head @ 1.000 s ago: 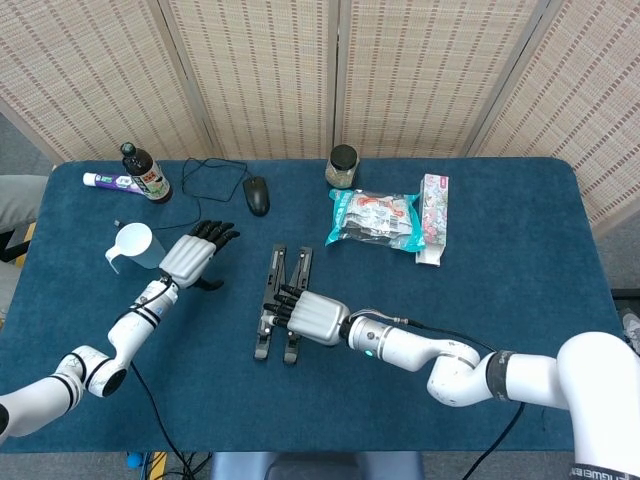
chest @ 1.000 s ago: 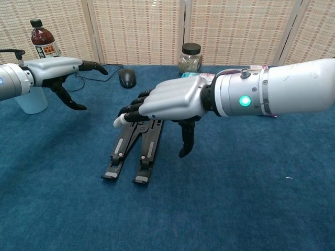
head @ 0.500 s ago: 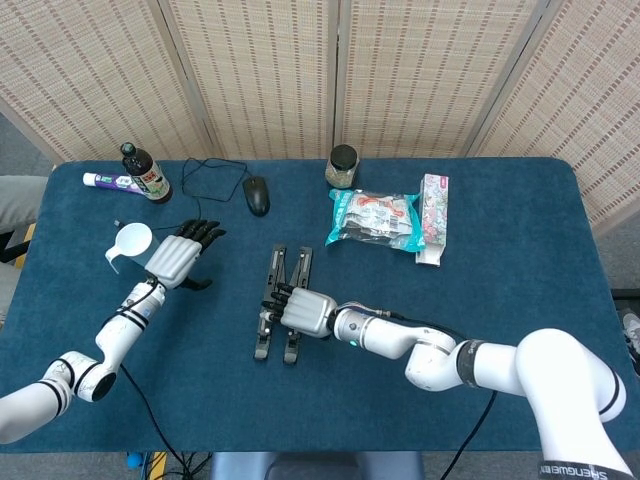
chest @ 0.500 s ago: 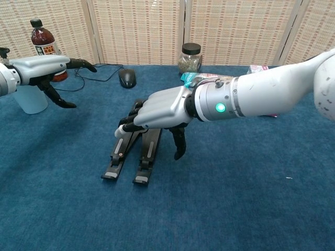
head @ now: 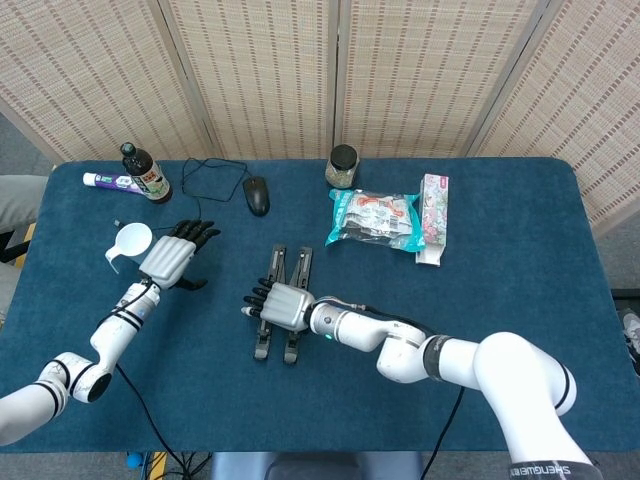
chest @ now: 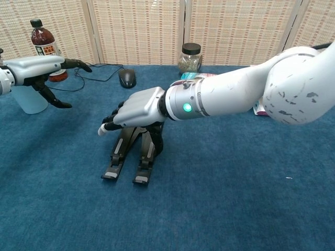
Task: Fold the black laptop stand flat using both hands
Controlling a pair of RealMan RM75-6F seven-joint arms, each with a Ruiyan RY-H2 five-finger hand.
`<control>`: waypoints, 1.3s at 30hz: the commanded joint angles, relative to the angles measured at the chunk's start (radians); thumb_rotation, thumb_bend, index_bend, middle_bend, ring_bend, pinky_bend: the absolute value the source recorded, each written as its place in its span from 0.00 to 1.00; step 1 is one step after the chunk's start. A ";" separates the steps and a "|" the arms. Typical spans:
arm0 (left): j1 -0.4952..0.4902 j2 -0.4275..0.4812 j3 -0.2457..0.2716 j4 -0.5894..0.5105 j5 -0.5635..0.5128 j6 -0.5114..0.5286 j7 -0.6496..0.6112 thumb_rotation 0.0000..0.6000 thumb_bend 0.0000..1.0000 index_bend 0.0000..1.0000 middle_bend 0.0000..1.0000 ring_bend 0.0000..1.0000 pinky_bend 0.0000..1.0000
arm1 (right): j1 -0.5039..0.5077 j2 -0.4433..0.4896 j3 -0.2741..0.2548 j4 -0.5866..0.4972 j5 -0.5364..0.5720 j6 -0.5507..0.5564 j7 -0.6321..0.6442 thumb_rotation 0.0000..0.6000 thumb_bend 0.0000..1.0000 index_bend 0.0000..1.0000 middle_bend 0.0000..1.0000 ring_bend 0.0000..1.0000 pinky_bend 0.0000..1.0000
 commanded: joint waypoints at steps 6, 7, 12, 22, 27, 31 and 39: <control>0.005 -0.005 0.002 0.015 0.010 0.003 -0.020 1.00 0.17 0.10 0.05 0.01 0.02 | 0.020 -0.018 -0.018 0.030 -0.013 -0.001 0.035 1.00 0.10 0.00 0.00 0.00 0.00; 0.005 -0.005 0.002 0.016 0.011 0.002 -0.022 1.00 0.17 0.10 0.05 0.01 0.02 | 0.021 -0.018 -0.021 0.031 -0.014 0.000 0.039 1.00 0.10 0.00 0.00 0.00 0.00; 0.006 -0.006 0.005 0.019 0.017 0.004 -0.029 1.00 0.17 0.10 0.05 0.01 0.02 | 0.024 -0.006 -0.034 0.024 -0.018 0.002 0.056 1.00 0.10 0.00 0.01 0.00 0.00; 0.005 -0.016 0.006 0.028 0.026 0.003 -0.035 1.00 0.17 0.10 0.05 0.01 0.02 | 0.033 -0.001 -0.050 0.015 -0.014 -0.010 0.056 1.00 0.10 0.00 0.02 0.00 0.00; 0.008 -0.014 0.005 0.030 0.024 0.004 -0.038 1.00 0.17 0.10 0.05 0.01 0.02 | 0.029 -0.005 -0.053 0.019 -0.008 -0.004 0.055 1.00 0.10 0.00 0.07 0.00 0.00; 0.009 -0.015 0.005 0.032 0.025 0.003 -0.040 1.00 0.17 0.10 0.05 0.01 0.02 | 0.027 -0.012 -0.054 0.029 -0.007 0.006 0.060 1.00 0.12 0.00 0.13 0.00 0.00; 0.012 -0.017 0.006 0.037 0.027 0.005 -0.045 1.00 0.17 0.10 0.05 0.01 0.02 | 0.024 -0.024 -0.057 0.048 -0.018 0.037 0.084 1.00 0.13 0.05 0.25 0.00 0.00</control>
